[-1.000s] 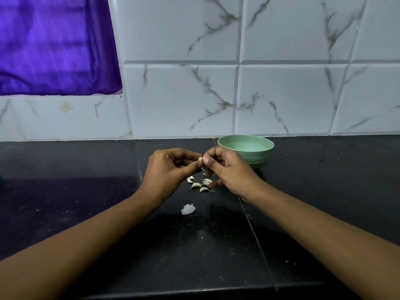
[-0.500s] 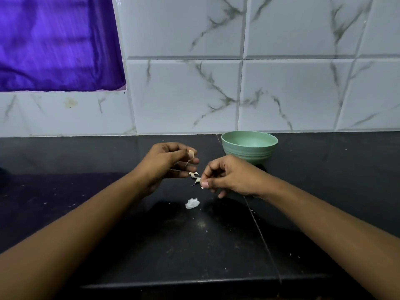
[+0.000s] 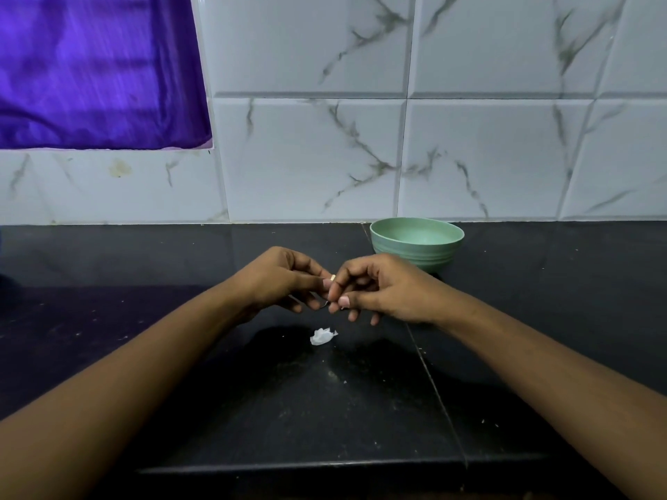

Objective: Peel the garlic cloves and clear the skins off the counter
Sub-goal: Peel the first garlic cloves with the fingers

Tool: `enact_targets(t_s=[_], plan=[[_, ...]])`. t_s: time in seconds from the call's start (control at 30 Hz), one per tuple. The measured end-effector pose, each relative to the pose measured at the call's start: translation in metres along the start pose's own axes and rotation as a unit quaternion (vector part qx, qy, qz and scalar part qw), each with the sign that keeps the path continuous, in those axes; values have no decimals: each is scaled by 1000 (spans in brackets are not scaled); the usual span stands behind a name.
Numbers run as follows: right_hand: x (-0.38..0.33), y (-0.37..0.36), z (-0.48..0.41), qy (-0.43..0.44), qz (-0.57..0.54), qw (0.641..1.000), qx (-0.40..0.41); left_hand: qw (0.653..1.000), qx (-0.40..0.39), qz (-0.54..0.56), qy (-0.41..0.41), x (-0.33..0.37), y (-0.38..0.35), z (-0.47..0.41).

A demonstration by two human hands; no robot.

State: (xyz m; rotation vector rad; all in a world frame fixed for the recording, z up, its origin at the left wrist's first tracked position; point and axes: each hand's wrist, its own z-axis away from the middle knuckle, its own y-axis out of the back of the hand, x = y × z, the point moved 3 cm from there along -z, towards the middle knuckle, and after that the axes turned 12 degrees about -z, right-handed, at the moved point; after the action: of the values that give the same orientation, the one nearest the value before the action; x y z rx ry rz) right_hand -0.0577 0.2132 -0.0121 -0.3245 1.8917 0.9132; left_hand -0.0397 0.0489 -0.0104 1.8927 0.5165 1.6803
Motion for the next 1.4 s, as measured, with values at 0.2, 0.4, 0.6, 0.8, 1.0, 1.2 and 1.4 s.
enact_targets(t_s=[0.2,0.4,0.6,0.8,1.0,1.2,1.4], plan=[[1,26,1,27,33,985,169,1000,-10,12,-4,2,-2,-1],[4,17,-2,17,55,989,137,1000,-9,10,-9,3,-2,0],[3,14,-2,24,59,989,132,1000,2,25,-16,6,-3,0],[0,14,0,34,88,986,138,999,26,34,-26,8,-3,0],[-1,15,1,35,110,982,150,997,41,59,-34,9,-6,0],[-3,15,0,34,190,965,175,995,49,76,-48,8,-11,-1],[3,14,-2,-35,59,982,178,993,58,64,-81,11,-11,-1]])
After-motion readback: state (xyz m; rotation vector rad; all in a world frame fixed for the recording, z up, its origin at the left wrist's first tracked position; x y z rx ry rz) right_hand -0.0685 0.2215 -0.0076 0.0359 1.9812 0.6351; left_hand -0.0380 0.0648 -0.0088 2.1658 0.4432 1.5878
